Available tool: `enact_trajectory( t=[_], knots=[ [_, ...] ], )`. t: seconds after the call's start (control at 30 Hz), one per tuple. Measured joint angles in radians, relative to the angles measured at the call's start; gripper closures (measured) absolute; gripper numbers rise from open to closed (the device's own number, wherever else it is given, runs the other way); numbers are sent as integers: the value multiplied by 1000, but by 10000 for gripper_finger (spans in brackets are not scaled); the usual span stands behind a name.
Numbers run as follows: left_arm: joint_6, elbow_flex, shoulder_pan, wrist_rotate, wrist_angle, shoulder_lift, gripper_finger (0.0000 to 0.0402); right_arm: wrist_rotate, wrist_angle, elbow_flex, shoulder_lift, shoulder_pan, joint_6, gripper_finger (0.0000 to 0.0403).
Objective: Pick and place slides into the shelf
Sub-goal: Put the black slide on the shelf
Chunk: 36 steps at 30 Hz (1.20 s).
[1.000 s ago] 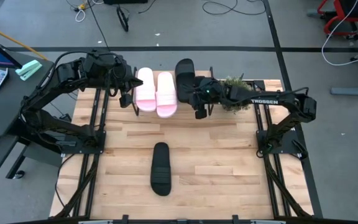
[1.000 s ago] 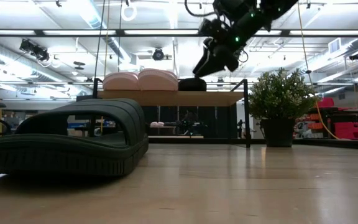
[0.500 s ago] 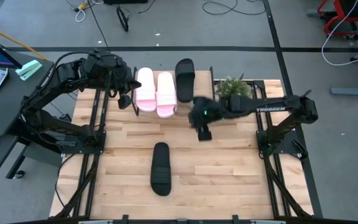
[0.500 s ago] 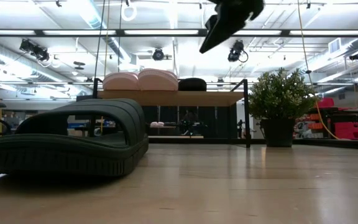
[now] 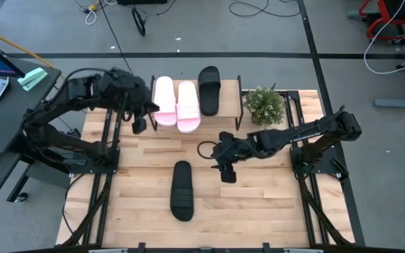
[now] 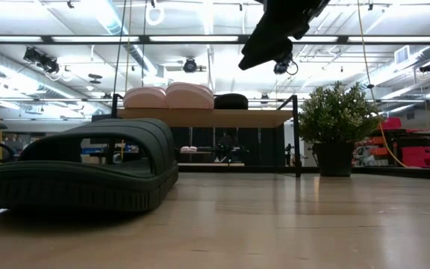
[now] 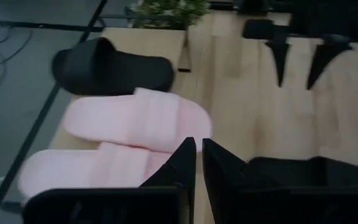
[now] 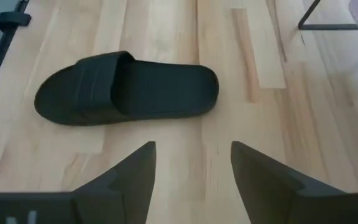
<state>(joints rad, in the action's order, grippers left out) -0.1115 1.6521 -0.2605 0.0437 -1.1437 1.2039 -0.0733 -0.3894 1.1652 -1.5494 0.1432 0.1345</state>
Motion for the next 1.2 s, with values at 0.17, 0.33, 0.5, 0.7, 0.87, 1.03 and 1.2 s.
enact_trajectory(
  t=[0.17, 0.33, 0.5, 0.7, 0.87, 1.03, 1.2],
  knots=[
    [38, -220, 57, 2, 121, -90, 365, -107, 26, -11, 0, -3, -74, 189],
    [134, -501, 105, 6, 259, -208, 361, -132, 57, -11, -1, -31, -84, 189],
    [240, -761, 177, 5, 454, -331, 368, -179, 66, -11, -8, -62, -135, 189],
    [361, -945, 285, 6, 610, -430, 371, -58, 87, -11, -8, -97, -77, 189],
    [428, -1018, 384, 25, 680, -466, 366, 99, 153, -11, -64, -96, 3, 189],
    [451, -1051, 475, 94, 725, -472, 370, 180, 249, -11, -166, -72, 47, 189],
    [491, -1053, 552, 158, 728, -471, 377, 220, 354, -11, -263, -38, 49, 189]
  ],
)
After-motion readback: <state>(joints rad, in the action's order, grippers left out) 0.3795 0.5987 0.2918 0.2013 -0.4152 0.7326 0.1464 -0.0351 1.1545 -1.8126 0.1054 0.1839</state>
